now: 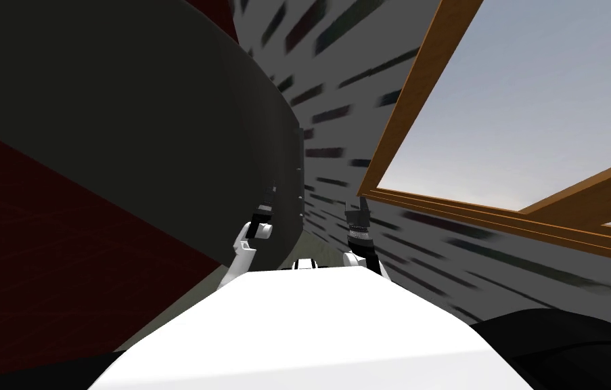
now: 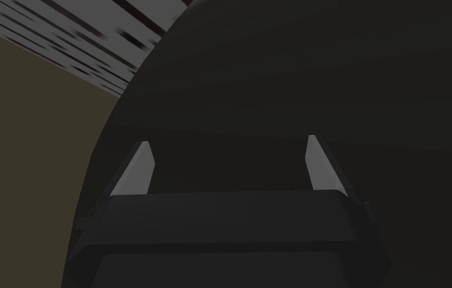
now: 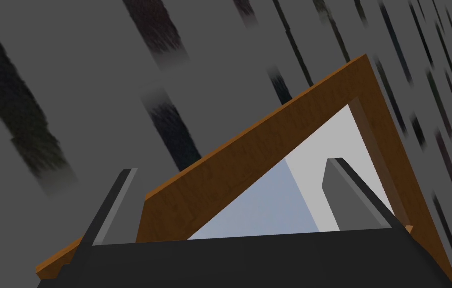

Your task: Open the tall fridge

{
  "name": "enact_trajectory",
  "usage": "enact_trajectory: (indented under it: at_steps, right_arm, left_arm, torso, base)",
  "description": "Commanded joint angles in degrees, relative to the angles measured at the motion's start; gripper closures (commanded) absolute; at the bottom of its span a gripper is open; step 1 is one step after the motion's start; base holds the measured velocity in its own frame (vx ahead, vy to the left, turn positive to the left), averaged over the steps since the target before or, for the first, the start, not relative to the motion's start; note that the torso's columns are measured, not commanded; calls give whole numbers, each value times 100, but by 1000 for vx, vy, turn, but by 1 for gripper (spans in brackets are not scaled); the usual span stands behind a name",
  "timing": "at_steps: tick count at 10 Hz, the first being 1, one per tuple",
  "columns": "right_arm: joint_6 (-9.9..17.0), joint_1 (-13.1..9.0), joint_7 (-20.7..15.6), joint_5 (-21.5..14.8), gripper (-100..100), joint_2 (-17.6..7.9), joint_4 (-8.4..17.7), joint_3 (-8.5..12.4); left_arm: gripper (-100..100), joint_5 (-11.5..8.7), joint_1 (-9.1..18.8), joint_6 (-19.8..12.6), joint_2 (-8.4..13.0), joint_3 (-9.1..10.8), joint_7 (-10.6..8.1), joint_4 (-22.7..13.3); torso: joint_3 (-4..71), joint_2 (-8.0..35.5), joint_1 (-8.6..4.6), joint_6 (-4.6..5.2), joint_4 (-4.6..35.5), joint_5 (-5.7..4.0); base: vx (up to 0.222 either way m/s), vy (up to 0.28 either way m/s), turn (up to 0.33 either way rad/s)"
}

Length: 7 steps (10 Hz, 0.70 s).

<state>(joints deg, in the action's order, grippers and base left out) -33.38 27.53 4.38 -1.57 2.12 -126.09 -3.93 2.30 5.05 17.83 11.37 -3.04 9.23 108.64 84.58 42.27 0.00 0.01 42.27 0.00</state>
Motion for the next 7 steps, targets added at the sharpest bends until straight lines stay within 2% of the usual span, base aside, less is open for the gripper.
enact_trajectory:
  at_steps: [1, 3, 4, 5, 6, 7]
  right_arm:
    - [0, 0, 0, 0, 0, 0, 0, 0]
    - [0, 0, 0, 0, 0, 0, 0, 0]
    - [0, 0, 0, 0, 0, 0, 0, 0]
    - [0, 0, 0, 0, 0, 0, 0, 0]
    - [0, 0, 0, 0, 0, 0, 0, 0]
    - [0, 0, 0, 0, 0, 0, 0, 0]
  left_arm:
    - [-100, 25, 498, -203, 56, -19, 10, -430]
    - [-100, 25, 756, -203, 56, -19, 10, -503]
    - [-100, 44, 974, -346, 89, -39, 16, -767]
    - [-100, 44, 1145, -346, 89, -39, 16, -816]
    - [-100, 64, 1330, -494, 122, -61, 21, -1063]
    - [-100, 64, 1504, -494, 122, -61, 21, -1137]
  torso:
    - [-3, 4, 0, -1, 2, 0]
    - [-3, 3, 1, -1, 2, 0]
    - [3, -7, -1, -2, -1, 0]
    - [3, -5, 1, 0, -1, 0]
    - [0, 0, 0, -1, 1, 0]
    - [-4, 6, -2, 0, 2, 0]
  base:
    - [-58, 13, -39]
    - [-33, 11, -10]
    - [-26, 14, -26]
    - [-33, 12, -25]
    - [-47, 7, -46]
    - [-40, 6, -21]
